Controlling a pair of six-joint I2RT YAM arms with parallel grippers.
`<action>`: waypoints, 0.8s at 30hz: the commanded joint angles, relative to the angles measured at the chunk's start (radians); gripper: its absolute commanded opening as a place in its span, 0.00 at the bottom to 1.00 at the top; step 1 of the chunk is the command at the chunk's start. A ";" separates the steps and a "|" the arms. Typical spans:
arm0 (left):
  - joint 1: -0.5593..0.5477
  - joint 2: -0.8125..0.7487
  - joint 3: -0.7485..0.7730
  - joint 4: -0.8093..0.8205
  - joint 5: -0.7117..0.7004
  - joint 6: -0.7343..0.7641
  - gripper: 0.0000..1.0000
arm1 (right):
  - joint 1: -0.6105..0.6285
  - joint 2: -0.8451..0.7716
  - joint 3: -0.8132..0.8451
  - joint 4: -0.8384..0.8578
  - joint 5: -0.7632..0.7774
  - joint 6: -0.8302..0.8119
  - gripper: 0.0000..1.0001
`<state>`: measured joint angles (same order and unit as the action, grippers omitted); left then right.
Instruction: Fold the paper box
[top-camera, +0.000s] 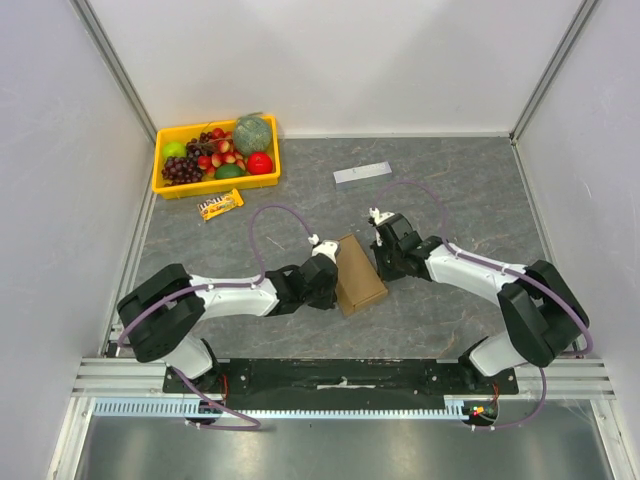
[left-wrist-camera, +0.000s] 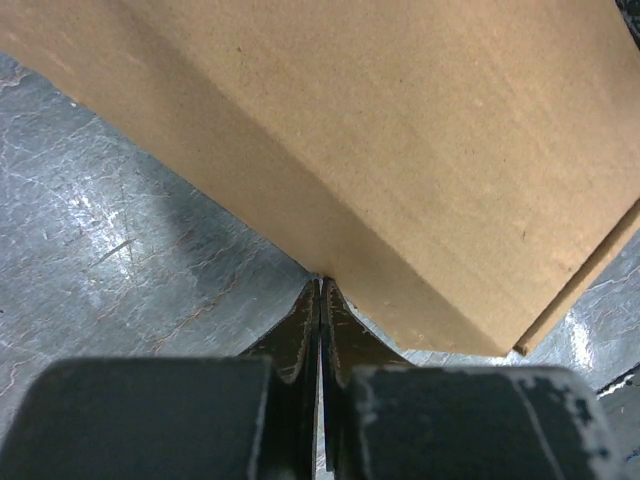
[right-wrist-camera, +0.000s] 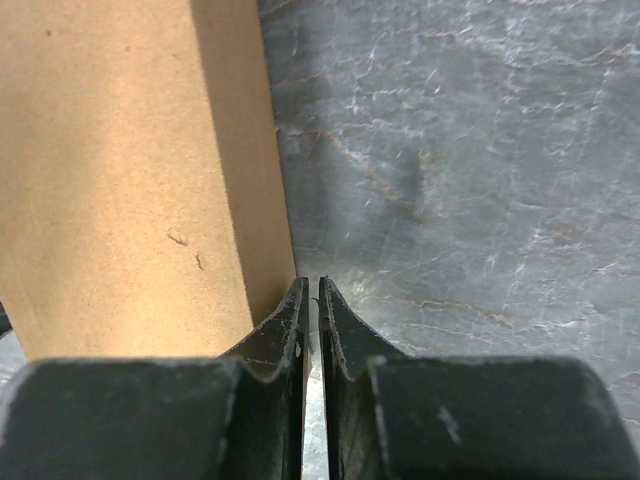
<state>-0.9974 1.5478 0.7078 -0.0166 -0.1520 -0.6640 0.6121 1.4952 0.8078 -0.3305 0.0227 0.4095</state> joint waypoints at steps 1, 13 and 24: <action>-0.006 0.020 0.047 0.035 0.017 0.009 0.02 | 0.037 -0.029 -0.021 0.011 -0.061 0.041 0.14; -0.040 0.054 0.065 0.095 0.068 -0.028 0.02 | 0.101 -0.007 -0.067 0.059 -0.084 0.118 0.13; -0.058 0.041 0.038 0.140 0.098 -0.080 0.02 | 0.106 -0.085 -0.116 0.078 -0.136 0.157 0.13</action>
<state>-1.0241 1.5894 0.7300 -0.0010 -0.1253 -0.6716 0.6907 1.4540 0.7059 -0.3233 -0.0048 0.5163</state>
